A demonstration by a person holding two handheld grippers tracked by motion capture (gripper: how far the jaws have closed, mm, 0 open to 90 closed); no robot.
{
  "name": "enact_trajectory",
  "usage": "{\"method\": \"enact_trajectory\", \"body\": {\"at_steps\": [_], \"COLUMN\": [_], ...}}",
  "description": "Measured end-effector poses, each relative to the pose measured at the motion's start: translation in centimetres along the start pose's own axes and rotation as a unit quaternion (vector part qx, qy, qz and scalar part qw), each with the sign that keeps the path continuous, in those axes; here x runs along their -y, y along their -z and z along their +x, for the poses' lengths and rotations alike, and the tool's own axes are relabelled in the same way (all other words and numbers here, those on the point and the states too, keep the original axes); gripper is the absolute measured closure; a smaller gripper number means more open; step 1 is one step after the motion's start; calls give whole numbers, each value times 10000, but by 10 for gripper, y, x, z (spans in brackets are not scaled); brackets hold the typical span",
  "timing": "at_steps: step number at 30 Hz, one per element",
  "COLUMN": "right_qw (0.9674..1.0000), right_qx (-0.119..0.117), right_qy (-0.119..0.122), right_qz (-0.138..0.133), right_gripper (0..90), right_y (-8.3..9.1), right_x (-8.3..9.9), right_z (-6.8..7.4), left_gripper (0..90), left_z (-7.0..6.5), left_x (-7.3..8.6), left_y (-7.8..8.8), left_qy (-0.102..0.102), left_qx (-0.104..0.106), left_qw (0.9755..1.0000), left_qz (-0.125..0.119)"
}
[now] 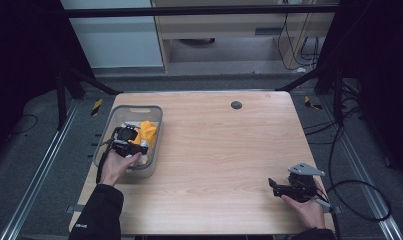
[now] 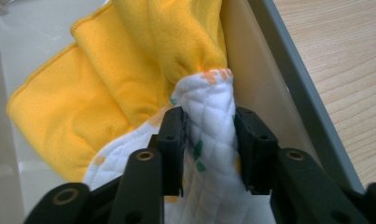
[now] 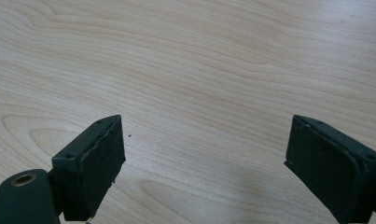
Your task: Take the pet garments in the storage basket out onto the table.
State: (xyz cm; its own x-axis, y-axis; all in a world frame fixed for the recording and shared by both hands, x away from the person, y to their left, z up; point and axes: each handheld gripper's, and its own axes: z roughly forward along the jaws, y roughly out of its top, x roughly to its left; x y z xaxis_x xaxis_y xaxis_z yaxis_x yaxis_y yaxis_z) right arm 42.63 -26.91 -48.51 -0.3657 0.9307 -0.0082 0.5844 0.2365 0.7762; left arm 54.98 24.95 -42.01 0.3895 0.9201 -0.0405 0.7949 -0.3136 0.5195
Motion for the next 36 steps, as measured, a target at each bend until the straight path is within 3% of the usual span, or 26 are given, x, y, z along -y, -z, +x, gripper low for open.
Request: {"method": "enact_trajectory", "body": {"at_steps": [6, 12, 23, 36], "right_qw": [10000, 10000, 10000, 10000], "right_qx": [8, 7, 15, 34], "right_qy": [17, 26, 26, 22], "right_qz": [17, 20, 13, 3], "right_gripper": [114, 115, 114, 115], "right_y": [0, 0, 0, 1], "right_x": [0, 0, 0, 0], "right_z": [0, 0, -1, 0], "left_gripper": [776, 811, 827, 830], "left_z": [1, 2, 10, 14], "left_x": [-1, -1, -4, -8], "left_y": [0, 4, 28, 60], "left_qy": [-55, -94, -1, -74], "left_qx": [-37, -114, -173, -241], "left_qw": [9999, 9999, 9994, 9980], "left_qz": [104, 71, -303, -573]}}
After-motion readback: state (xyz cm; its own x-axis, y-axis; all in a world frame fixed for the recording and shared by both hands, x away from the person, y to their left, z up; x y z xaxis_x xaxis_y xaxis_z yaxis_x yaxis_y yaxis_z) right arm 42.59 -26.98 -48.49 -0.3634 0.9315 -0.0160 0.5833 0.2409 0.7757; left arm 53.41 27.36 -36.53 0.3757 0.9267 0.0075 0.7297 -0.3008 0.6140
